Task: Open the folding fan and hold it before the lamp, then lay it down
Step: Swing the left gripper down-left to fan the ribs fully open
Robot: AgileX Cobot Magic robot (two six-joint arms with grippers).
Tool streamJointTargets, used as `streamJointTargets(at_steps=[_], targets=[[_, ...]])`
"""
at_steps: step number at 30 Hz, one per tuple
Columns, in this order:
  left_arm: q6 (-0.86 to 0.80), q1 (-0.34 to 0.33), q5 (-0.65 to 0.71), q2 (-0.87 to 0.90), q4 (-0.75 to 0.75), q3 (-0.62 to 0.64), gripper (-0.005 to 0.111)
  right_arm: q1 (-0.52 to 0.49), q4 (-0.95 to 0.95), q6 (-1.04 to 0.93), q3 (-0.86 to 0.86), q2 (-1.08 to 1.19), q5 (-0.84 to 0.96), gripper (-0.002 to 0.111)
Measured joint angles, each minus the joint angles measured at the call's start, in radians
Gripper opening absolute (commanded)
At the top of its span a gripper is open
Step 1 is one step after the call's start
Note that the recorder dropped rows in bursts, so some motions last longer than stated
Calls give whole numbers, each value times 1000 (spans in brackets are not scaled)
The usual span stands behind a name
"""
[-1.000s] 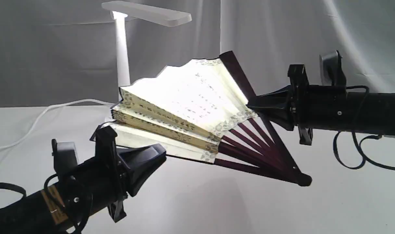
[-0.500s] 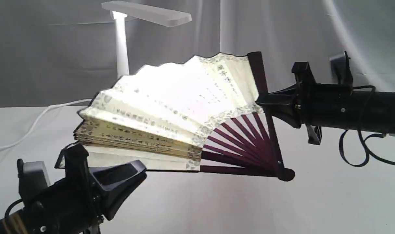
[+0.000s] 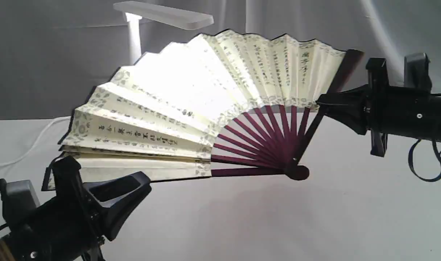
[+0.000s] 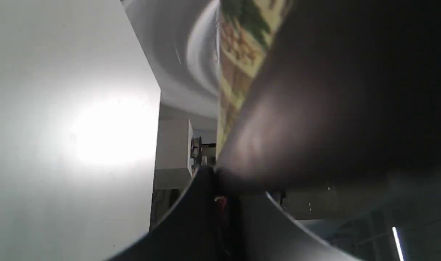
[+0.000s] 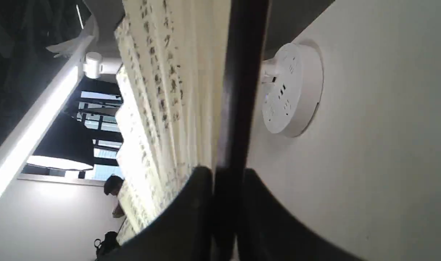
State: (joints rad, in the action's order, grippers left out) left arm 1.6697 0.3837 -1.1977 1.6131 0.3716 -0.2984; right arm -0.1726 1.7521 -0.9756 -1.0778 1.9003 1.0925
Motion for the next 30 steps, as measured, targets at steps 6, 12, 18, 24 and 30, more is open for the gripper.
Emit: streamJointTargets(at_steps=[6,12,18,24,30], targets=[[-16,4,0,0,-28,0,0,-42,-39,7,0,0,42,0],[-23,1,0,0,-133,5,0,-92,-41,5,0,0,30,0],[-38,1,-8,-4,-163,-2,0,-101,-72,-20,0,0,5,0],[-38,1,-12,-13,-47,-4,15,-101,-68,-18,0,0,56,0],[-29,1,-14,-13,16,-4,52,-101,-58,8,0,0,98,0]])
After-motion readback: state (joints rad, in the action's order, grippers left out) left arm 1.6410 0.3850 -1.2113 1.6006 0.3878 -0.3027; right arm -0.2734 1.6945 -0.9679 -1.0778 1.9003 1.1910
